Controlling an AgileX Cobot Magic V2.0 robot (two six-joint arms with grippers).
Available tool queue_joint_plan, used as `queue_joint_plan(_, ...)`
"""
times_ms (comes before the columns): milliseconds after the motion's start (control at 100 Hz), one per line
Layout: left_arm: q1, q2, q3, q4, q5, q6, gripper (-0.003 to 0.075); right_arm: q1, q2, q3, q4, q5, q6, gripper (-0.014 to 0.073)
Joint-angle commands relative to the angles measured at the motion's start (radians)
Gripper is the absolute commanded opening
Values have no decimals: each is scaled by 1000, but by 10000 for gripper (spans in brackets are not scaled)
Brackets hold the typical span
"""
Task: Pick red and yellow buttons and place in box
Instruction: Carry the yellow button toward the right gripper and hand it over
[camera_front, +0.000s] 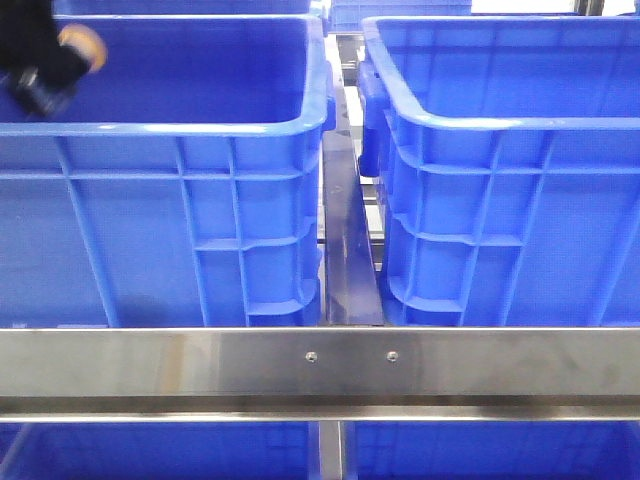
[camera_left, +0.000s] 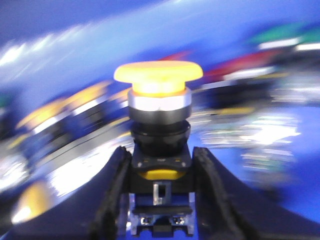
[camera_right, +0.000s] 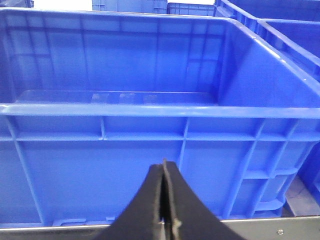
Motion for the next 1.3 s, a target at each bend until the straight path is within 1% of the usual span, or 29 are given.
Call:
queue_joint_plan(0,-29,-85,-23,-141,3,120,4,-5,-26,-19,-11,-85,-2,-67)
queue_joint_plan(80,-63,-105,-23,-246,33,221,4,-5,-26,-19,-11,-86,-2,-67)
queue_joint_plan(190,-116,-113,-23,-330,66,293,4,-5,-26,-19,-11,-87,-2,-67)
queue_joint_plan(320,-207,-113,-23,-352,68,297,4,-5,-26,-19,-10,-121,-1,-67)
queue_joint_plan(460,-327,-113,-23,-376,61,371,4,-5,-26,-19,-9,-189,-1,-67)
queue_joint_plan(580,-422,-94,-23,-378,55,373,4,-3,-26,-27,-8,-265,0,-67)
queue_joint_plan(630,-455,-84,-23,-378,53,375,4,-3,-25,-41,-8,-271,0,-67)
queue_joint_plan(720,-491,-62,-23,-381,53,377,4,-3,-14,-91,-11,-205,0,-67)
queue_joint_plan(830,-501,-50,-23,-381,53,377,4,19,39,-199,-11,-33,0,-67)
queue_joint_plan(940,-499,-50,-23,-381,53,377,4,45,135,-305,-2,99,0,-67)
queue_joint_plan(1020,-499,-50,-23,-381,53,377,4,70,220,-396,69,184,0,-67)
queue_joint_plan(1100,-499,-50,-23,-381,53,377,4,99,319,-481,153,239,0,-63)
queue_joint_plan(1150,-499,-50,-23,-381,53,377,4,121,380,-526,202,273,0,-35)
queue_joint_plan(1190,-499,-50,-23,-381,53,377,4,140,422,-557,238,297,-1,15)
queue_joint_plan(1220,-499,-50,-23,-381,53,377,4,154,464,-587,278,314,-1,66)
queue_joint_plan(1260,-499,-50,-23,-381,55,377,4,176,504,-615,318,335,-1,161)
queue_joint_plan(1270,-499,-50,-23,-381,58,377,4,184,519,-627,335,338,-1,197)
queue_joint_plan(1290,-499,-50,-23,-381,58,377,4,191,542,-644,362,347,-1,234)
